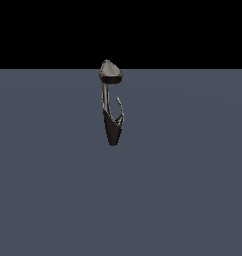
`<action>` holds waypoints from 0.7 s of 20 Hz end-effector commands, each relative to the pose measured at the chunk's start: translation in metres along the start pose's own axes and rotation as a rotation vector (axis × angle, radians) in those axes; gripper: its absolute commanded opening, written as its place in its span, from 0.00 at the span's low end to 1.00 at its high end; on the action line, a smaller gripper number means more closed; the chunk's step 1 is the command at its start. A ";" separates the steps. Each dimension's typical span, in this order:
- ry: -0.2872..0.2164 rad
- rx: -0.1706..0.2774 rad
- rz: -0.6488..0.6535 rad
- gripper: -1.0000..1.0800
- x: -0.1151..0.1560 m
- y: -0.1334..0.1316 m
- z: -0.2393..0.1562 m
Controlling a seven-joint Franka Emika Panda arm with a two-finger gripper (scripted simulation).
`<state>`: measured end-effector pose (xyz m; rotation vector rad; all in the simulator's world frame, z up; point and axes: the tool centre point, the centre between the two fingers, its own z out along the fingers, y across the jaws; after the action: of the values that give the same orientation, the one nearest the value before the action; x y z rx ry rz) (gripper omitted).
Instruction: Turn on the faucet by rotating a designated handle.
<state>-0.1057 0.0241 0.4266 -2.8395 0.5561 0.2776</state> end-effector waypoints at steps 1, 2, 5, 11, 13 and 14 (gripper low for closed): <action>-0.026 0.030 0.062 0.00 0.018 -0.006 0.009; -0.036 0.042 0.087 0.00 0.025 -0.008 0.013; -0.068 0.076 0.162 0.00 0.047 -0.014 0.025; -0.134 0.140 0.317 0.00 0.090 -0.022 0.054; -0.157 0.159 0.371 0.00 0.104 -0.024 0.065; -0.169 0.169 0.397 0.00 0.111 -0.025 0.071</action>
<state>-0.0141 0.0267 0.3486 -2.5335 1.0017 0.4837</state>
